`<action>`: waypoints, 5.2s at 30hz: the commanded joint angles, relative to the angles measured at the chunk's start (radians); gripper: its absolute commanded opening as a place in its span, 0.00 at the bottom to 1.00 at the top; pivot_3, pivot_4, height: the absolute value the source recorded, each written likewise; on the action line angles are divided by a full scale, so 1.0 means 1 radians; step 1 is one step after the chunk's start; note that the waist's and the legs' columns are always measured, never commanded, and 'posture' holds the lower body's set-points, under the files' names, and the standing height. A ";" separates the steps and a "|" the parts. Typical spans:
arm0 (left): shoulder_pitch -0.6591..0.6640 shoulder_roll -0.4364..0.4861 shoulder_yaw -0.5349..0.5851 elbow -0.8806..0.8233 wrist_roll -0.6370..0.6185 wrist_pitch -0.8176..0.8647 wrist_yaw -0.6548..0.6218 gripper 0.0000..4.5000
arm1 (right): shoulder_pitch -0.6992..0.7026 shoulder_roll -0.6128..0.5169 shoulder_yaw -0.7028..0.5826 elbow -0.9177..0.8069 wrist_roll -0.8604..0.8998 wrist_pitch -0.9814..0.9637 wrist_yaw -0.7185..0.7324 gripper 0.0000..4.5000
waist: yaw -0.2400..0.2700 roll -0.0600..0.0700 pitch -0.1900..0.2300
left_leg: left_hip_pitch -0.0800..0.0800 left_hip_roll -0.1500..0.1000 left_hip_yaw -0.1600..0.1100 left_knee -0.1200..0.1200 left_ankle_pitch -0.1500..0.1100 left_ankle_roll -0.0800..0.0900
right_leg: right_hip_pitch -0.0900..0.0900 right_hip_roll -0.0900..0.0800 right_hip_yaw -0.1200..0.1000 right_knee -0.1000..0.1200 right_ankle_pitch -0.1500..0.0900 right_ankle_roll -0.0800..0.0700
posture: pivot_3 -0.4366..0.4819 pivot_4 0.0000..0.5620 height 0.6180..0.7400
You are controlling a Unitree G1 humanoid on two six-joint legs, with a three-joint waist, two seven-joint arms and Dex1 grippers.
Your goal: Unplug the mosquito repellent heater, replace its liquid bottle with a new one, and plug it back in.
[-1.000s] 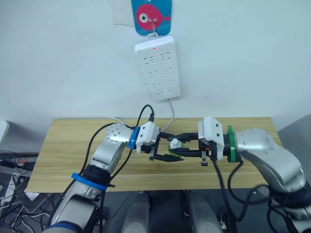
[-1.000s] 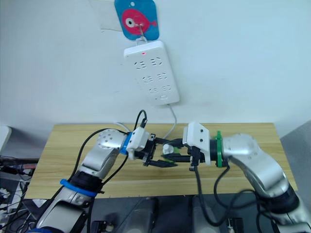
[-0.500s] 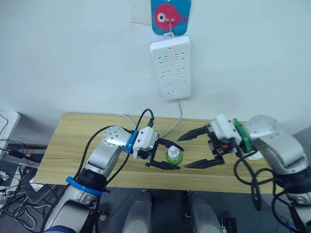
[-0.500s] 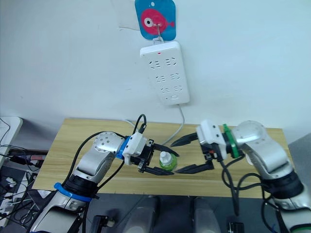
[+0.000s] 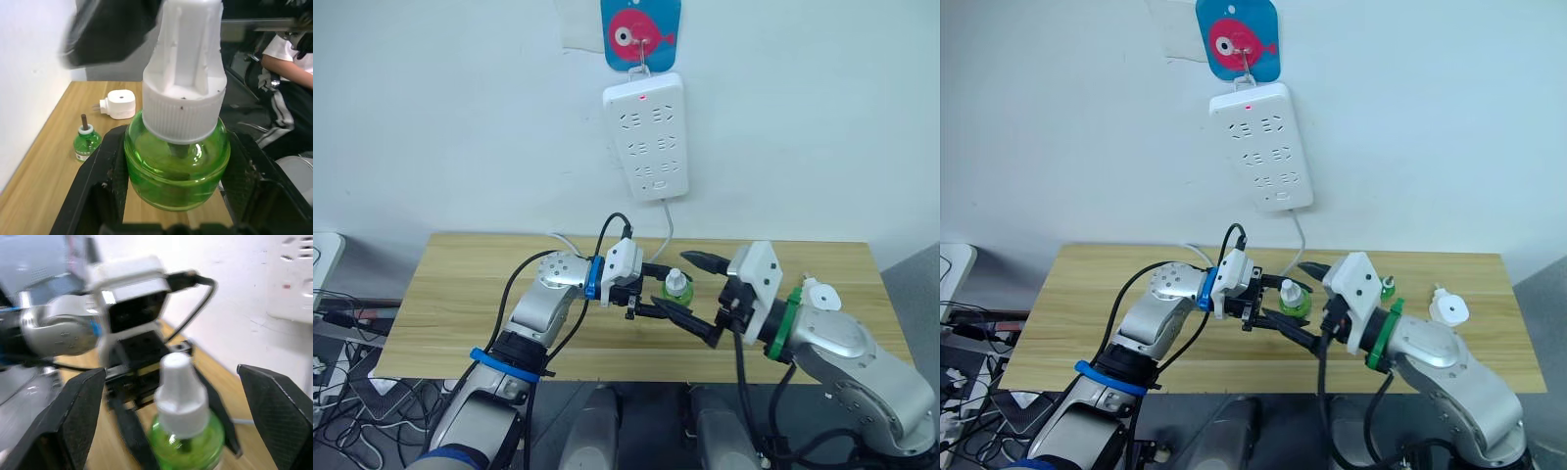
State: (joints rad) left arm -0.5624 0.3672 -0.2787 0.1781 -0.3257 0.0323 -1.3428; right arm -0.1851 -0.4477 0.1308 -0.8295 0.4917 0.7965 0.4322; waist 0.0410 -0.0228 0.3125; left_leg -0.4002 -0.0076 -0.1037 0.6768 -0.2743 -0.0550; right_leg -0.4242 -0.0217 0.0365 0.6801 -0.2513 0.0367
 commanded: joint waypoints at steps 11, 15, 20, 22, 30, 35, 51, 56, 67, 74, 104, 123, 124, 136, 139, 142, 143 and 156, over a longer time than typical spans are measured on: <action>-0.005 -0.002 0.008 -0.007 0.005 -0.008 -0.010 0.51 | 0.047 -0.063 -0.064 -0.028 -0.016 0.019 -0.024 0.99 | -0.017 0.000 0.000 | -0.001 0.000 -0.001 0.000 0.000 0.001 | 0.000 0.000 -0.001 -0.001 0.000 0.000 | 0.62 0.49 1.00; -0.002 0.000 0.010 -0.008 0.006 -0.003 -0.005 0.51 | 0.082 -0.095 -0.129 -0.063 0.033 0.034 -0.010 0.99 | -0.018 0.000 0.000 | 0.000 0.000 -0.001 0.000 0.000 0.001 | 0.000 0.000 -0.001 0.000 0.000 0.000 | 0.62 0.50 1.00; 0.009 0.010 0.011 -0.018 0.003 0.002 -0.010 0.51 | 0.136 -0.114 -0.190 -0.133 0.125 0.066 0.002 0.99 | -0.017 0.000 0.000 | -0.001 0.000 -0.001 0.000 0.000 0.001 | 0.000 0.000 -0.001 -0.001 0.000 0.000 | 0.62 0.49 1.00; 0.009 0.011 0.011 -0.016 0.004 -0.001 -0.013 0.51 | 0.147 -0.126 -0.198 -0.147 0.152 0.070 0.014 0.99 | -0.018 0.000 0.000 | -0.001 0.000 -0.001 0.000 0.000 0.001 | 0.000 0.000 -0.001 -0.001 0.000 0.000 | 0.62 0.49 1.00; -0.004 0.002 0.005 0.001 0.011 -0.010 -0.013 0.51 | 0.028 -0.097 -0.053 -0.051 0.102 0.036 -0.010 0.99 | -0.018 0.000 0.000 | 0.000 0.000 -0.001 0.000 0.000 0.001 | 0.001 0.000 -0.001 -0.001 0.000 0.000 | 0.63 0.46 1.00; -0.002 0.005 0.006 -0.008 0.011 -0.010 -0.018 0.51 | -0.039 -0.058 0.011 0.020 0.020 0.021 -0.059 0.99 | -0.016 0.000 0.000 | 0.000 0.000 -0.001 0.000 0.000 0.001 | 0.000 0.001 -0.002 -0.001 0.000 0.000 | 0.63 0.46 1.00; 0.002 -0.003 0.007 -0.012 0.006 -0.001 -0.015 0.51 | 0.155 -0.147 -0.202 -0.093 0.152 0.042 0.013 0.99 | -0.018 0.000 0.000 | -0.001 0.000 -0.001 0.000 0.000 0.001 | 0.001 -0.001 -0.001 -0.001 0.000 0.000 | 0.61 0.49 1.00; 0.006 0.001 0.006 -0.013 0.008 0.000 -0.020 0.51 | 0.158 -0.152 -0.170 -0.117 0.212 0.036 0.041 0.99 | -0.019 0.000 0.000 | -0.001 0.000 -0.001 0.000 0.000 0.001 | 0.001 0.000 -0.001 -0.001 0.000 0.000 | 0.61 0.50 1.00; 0.013 0.008 0.005 -0.033 0.011 0.011 -0.017 0.51 | -0.073 -0.034 0.059 0.064 -0.001 -0.016 -0.072 0.99 | -0.018 0.000 0.000 | -0.001 0.000 -0.001 -0.001 0.000 0.001 | 0.000 0.001 -0.002 -0.001 0.000 0.000 | 0.63 0.52 1.00; 0.018 0.014 0.009 -0.041 0.009 0.020 -0.008 0.51 | 0.035 -0.109 -0.069 0.013 0.035 -0.005 -0.023 0.99 | -0.017 0.000 0.000 | -0.002 0.000 -0.001 -0.001 -0.001 0.001 | 0.000 -0.001 -0.001 -0.002 0.000 0.000 | 0.63 0.53 1.00; 0.009 0.000 -0.002 -0.033 0.016 0.019 -0.012 0.51 | -0.033 -0.071 -0.021 -0.025 0.205 0.054 -0.070 0.12 | -0.019 0.000 0.000 | -0.001 0.000 -0.001 -0.001 -0.001 0.001 | 0.000 0.000 -0.002 -0.002 0.000 0.000 | 0.62 0.53 1.00; 0.096 0.055 0.022 -0.034 0.035 0.015 0.018 0.51 | -0.174 -0.053 -0.138 -0.032 0.218 0.045 -0.344 0.07 | -0.019 0.000 0.000 | -0.001 0.001 -0.002 -0.004 -0.001 0.001 | -0.001 0.000 -0.001 -0.003 0.000 0.000 | 0.62 0.54 1.00; 0.109 0.059 0.024 -0.038 0.036 0.008 0.023 0.51 | -0.119 -0.041 -0.114 0.013 0.146 -0.002 -0.357 0.07 | -0.018 0.000 0.000 | -0.001 0.001 -0.002 -0.004 -0.001 0.001 | -0.001 0.000 -0.001 -0.004 -0.001 0.000 | 0.62 0.54 1.00; 0.184 0.097 0.028 -0.123 0.030 0.013 0.055 0.51 | 0.051 0.145 0.054 0.673 -0.333 -0.637 -0.293 0.07 | -0.022 0.000 0.000 | 0.002 0.001 0.005 -0.010 -0.001 0.001 | -0.003 0.001 0.003 -0.003 -0.001 0.000 | 0.64 0.53 1.00; 0.189 0.109 0.027 -0.129 0.031 0.012 0.057 0.51 | 0.038 0.187 0.059 0.810 -0.374 -0.732 -0.274 0.07 | -0.024 0.000 0.000 | 0.002 0.001 0.005 -0.012 0.000 0.001 | -0.004 0.002 0.003 -0.004 -0.001 0.000 | 0.64 0.53 1.00; 0.186 0.121 0.029 -0.131 0.037 0.013 0.067 0.51 | 0.020 0.225 0.046 0.931 -0.399 -0.796 -0.266 0.07 | -0.022 0.000 0.000 | 0.002 0.001 0.006 -0.012 0.000 0.001 | -0.004 0.001 0.004 -0.004 -0.001 0.000 | 0.69 0.52 1.00; 0.185 0.123 0.030 -0.134 0.035 0.018 0.071 0.51 | 0.013 0.235 0.043 0.966 -0.408 -0.813 -0.265 0.07 | -0.022 0.000 0.000 | 0.002 0.001 0.006 -0.012 0.000 0.001 | -0.004 0.001 0.004 -0.004 -0.001 0.000 | 0.69 0.52 1.00; 0.185 0.149 0.041 -0.112 0.063 0.027 0.132 0.51 | -0.037 0.283 0.011 1.218 -0.495 -0.996 -0.271 0.07 | -0.018 0.001 0.001 | 0.002 0.001 0.006 -0.012 0.000 0.001 | -0.005 0.001 0.004 -0.002 -0.001 0.000 | 0.72 0.58 1.00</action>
State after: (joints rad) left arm -0.3790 0.5096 -0.2547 0.0885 -0.2592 0.0600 -1.2111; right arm -0.2245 -0.1694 0.1578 0.3761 0.0095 -0.1789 0.1679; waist 0.0233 -0.0223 0.3132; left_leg -0.3979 -0.0068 -0.0977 0.6646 -0.2745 -0.0545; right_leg -0.4288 -0.0205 0.0408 0.6777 -0.2519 0.0368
